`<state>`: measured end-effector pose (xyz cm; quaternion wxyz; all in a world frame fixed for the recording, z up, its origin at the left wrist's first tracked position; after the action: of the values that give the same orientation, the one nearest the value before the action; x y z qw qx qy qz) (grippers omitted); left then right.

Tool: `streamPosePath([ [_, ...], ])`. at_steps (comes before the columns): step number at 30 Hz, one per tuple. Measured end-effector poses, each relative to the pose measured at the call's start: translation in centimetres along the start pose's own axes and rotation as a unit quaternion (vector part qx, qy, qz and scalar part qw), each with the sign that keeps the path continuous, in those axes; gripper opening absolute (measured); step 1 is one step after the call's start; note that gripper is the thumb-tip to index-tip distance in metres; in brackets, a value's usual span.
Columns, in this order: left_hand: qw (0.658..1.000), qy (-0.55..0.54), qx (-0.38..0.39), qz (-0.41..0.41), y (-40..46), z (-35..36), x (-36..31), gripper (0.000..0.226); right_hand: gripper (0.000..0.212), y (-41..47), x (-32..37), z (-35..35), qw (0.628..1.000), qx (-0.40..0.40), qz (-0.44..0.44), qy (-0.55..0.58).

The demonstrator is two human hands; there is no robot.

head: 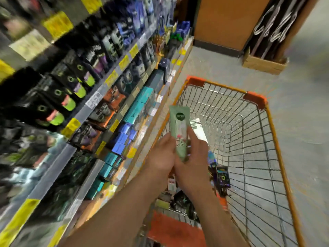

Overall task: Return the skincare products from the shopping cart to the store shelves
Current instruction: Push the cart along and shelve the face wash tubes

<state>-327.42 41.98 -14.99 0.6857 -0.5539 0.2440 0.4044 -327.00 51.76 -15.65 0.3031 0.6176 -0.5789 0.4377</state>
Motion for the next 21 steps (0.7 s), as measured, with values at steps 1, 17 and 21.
streamPosePath([
  [1,1.000,0.014,0.001,0.013,-1.4,-0.8,-0.8,0.031,0.067,-0.7,1.2,0.2,1.000,-0.002,-0.011,0.010],
  [17,0.981,0.013,-0.015,0.191,-29.3,-15.3,-8.3,0.032,0.031,-13.4,21.5,8.9,0.963,0.208,-0.138,0.098],
  [21,0.970,-0.002,-0.057,0.238,-36.0,-19.8,-9.1,0.032,0.044,-17.1,26.9,12.9,0.931,0.291,-0.198,0.093],
])
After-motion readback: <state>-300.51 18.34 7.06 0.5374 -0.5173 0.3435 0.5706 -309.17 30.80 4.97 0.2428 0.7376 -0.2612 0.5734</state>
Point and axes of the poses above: each hand's wrist, its own y-axis towards the middle knuckle, its own z-axis out of the palm, x = y × z, the point moved 4 cm from there along y, towards the middle knuckle, and after that the axes turned 10 degrees about x, right-handed, at the moved point
